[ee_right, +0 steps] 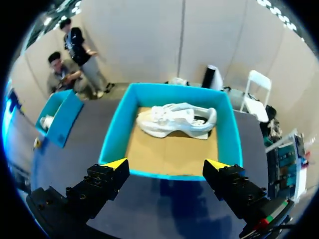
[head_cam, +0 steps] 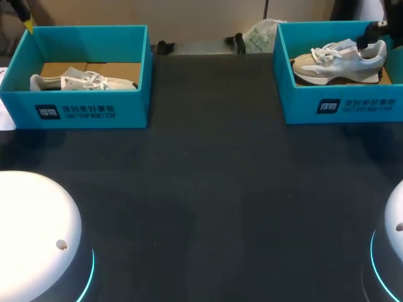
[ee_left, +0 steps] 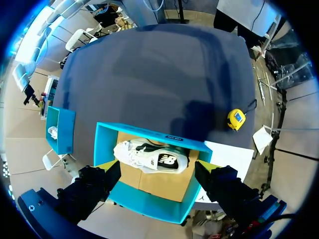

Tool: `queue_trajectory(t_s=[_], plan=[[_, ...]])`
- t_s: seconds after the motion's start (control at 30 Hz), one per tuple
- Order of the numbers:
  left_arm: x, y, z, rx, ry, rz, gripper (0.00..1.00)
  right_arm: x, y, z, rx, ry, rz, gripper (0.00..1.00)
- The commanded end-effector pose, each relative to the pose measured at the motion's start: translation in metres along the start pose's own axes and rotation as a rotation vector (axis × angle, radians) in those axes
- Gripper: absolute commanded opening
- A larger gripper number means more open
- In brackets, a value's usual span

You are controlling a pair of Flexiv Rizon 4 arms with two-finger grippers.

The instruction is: Take the shoe out of the shoebox, open the shoe tongue, remove and reinsert the insole, then place the shoe into the shoebox

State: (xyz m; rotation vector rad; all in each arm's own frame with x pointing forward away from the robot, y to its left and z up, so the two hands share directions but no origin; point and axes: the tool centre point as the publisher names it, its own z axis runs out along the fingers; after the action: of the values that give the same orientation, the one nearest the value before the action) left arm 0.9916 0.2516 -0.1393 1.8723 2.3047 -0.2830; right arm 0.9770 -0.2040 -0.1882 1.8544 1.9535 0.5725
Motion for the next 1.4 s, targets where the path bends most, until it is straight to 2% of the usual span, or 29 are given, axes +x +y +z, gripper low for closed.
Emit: queue_trajectory(t_s=[0.03,0.33,0.5,0.87,1.13,1.17,1.2,1.27,1.33,1.37,1.4], plan=[[0.0,-0.001,-0.001,-0.003,0.003,0.0,1.0,-0.006,0.02,0.021,0.025,-0.161,0.122,1.0],[0.0,-0.001,-0.001,-0.003,0.003,0.0,1.0,-0.037,0.052,0.062,0.074,-0.217,0.146,1.0],[0.0,-0.001,-0.001,-0.003,0.003,0.0,1.0,-0.054,0.065,0.083,0.127,-0.197,0.156,1.0],[0.0,-0.001,-0.001,-0.003,0.003,0.0,1.0,-0.092,0.08,0.123,0.262,-0.21,0.158,1.0],[0.0,-0.001,-0.001,-0.003,0.003,0.0,1.0,-0.102,0.084,0.154,0.344,-0.208,0.173,0.99],[0.0,-0.001,-0.001,-0.003,0.003,0.0,1.0,-0.103,0.085,0.157,0.348,-0.209,0.176,0.82],[0.0,-0.001,-0.001,-0.003,0.003,0.0,1.0,-0.103,0.086,0.16,0.353,-0.21,0.18,0.76],[0.0,-0.001,-0.001,-0.003,0.003,0.0,1.0,-0.105,0.087,0.166,0.365,-0.213,0.183,0.78],[0.0,-0.001,-0.001,-0.003,0.003,0.0,1.0,-0.107,0.088,0.171,0.384,-0.218,0.183,0.7],[0.0,-0.001,-0.001,-0.003,0.003,0.0,1.0,-0.108,0.088,0.175,0.395,-0.219,0.183,0.62],[0.0,-0.001,-0.001,-0.003,0.003,0.0,1.0,-0.108,0.088,0.178,0.398,-0.218,0.184,0.49]])
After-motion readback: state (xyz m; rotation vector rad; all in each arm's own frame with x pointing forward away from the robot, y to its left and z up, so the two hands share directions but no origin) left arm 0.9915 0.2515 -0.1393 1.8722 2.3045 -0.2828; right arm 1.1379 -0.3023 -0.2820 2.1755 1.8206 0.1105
